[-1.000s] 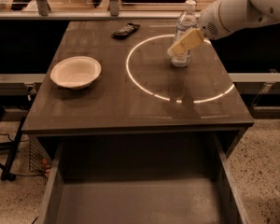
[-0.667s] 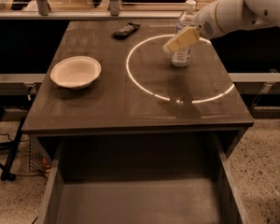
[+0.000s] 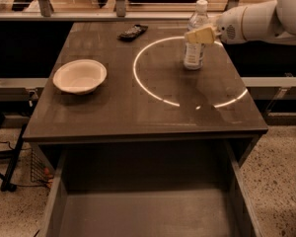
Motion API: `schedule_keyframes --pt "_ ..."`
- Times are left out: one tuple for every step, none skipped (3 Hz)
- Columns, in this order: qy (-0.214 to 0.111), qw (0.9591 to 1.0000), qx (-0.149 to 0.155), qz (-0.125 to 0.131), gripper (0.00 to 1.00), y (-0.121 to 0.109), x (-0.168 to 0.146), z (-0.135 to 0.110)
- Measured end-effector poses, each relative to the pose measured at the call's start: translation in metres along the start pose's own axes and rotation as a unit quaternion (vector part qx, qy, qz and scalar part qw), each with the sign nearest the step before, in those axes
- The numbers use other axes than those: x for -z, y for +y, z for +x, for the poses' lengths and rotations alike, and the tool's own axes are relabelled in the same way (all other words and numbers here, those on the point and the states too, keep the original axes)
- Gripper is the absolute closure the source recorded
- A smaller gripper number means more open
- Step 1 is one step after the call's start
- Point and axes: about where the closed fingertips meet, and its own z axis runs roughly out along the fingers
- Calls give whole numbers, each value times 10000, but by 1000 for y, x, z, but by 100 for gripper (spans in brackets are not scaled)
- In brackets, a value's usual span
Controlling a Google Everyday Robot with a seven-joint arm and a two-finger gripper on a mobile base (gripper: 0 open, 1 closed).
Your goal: Place blue plastic bottle into top drawer
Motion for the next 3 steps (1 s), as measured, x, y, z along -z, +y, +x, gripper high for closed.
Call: schedule_keyframes --pt "-277 9977 93 -612 73 35 13 -8" --pt "-454 9779 436 -1996 100 124 43 -20" --pt "-395 9521 500 -2989 100 180 71 -14"
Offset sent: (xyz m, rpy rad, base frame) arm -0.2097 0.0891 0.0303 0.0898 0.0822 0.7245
